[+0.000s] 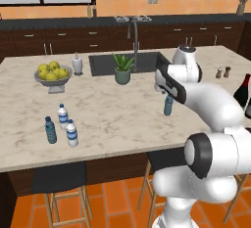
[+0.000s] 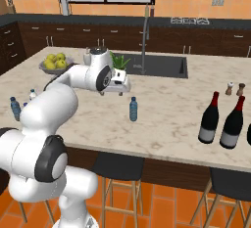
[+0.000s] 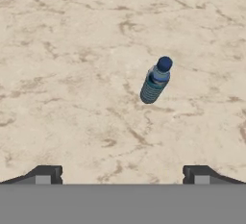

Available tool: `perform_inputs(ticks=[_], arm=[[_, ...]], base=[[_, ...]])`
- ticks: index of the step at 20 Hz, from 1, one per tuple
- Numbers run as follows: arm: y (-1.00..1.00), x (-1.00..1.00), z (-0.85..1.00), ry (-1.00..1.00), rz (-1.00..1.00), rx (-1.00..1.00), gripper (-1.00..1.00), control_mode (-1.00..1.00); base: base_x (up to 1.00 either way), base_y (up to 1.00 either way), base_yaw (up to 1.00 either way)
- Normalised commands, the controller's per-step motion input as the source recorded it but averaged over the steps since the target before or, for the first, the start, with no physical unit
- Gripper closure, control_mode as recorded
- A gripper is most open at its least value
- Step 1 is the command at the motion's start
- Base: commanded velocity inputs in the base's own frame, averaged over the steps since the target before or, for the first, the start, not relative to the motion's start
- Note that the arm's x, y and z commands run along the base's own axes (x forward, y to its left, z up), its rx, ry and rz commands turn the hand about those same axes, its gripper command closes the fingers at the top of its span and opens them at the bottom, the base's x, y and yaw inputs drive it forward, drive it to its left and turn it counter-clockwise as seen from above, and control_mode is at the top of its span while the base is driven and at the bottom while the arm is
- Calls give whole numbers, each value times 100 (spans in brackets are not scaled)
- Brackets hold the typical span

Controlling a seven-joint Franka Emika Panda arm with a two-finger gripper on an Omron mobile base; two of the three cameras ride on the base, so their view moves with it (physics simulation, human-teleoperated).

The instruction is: Move the plastic bottles in the middle to the plastics group, and the glass bottles in the middle to the glass group.

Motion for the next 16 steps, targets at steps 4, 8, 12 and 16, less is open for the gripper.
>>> perform_inputs(ticks=[4,8,12,16], arm=[[-52,13,-12,0,-2,-2,-100,-100],[-31,23,-24,1,-6,0,-100,-100],[-18,37,-28,5,-2,0,-100,-100],[-12,45,-27,8,-3,0,-100,-100]], base=[[0,0,0],[0,0,0],[0,0,0],[0,0,0]])
